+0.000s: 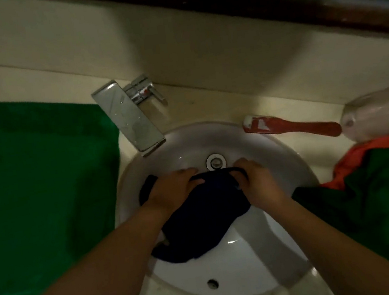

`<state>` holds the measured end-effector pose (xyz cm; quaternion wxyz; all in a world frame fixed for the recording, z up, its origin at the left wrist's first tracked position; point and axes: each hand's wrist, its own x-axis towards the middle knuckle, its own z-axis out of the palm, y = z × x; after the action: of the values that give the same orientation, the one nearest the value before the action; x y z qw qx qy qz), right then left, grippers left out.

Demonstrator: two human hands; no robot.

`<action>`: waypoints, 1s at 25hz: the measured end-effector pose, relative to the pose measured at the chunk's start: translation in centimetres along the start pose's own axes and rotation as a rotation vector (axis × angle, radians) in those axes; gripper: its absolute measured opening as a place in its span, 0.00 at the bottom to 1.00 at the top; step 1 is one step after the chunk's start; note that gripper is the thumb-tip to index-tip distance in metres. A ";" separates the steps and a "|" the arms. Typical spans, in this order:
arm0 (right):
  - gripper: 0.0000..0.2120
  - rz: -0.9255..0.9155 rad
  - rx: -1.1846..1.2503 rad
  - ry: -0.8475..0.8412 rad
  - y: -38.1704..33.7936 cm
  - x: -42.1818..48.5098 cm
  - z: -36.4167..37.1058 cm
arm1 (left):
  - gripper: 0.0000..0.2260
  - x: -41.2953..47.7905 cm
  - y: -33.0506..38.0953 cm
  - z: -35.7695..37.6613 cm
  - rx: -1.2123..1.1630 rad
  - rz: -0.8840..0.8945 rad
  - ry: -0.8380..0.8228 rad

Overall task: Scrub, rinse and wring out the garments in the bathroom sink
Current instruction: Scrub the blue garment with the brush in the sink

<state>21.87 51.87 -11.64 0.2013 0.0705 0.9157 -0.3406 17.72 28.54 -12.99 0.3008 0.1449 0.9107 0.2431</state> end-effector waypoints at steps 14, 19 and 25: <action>0.07 -0.168 0.008 0.568 -9.8 -12.3 -16.6 | 0.19 -6.6 13.6 -14.8 0.300 0.721 0.733; 0.05 -0.188 -0.097 0.494 -8.4 -14.8 -13.0 | 0.20 -9.1 11.4 -11.7 0.351 0.665 0.523; 0.11 0.177 -0.162 -0.094 -3.4 -16.8 -4.8 | 0.27 -11.6 6.5 -2.9 0.584 0.311 -0.062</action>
<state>34.76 52.59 0.66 0.2783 0.1183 0.9200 -0.2493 25.73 28.25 -1.96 0.2336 0.3696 0.8993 0.0102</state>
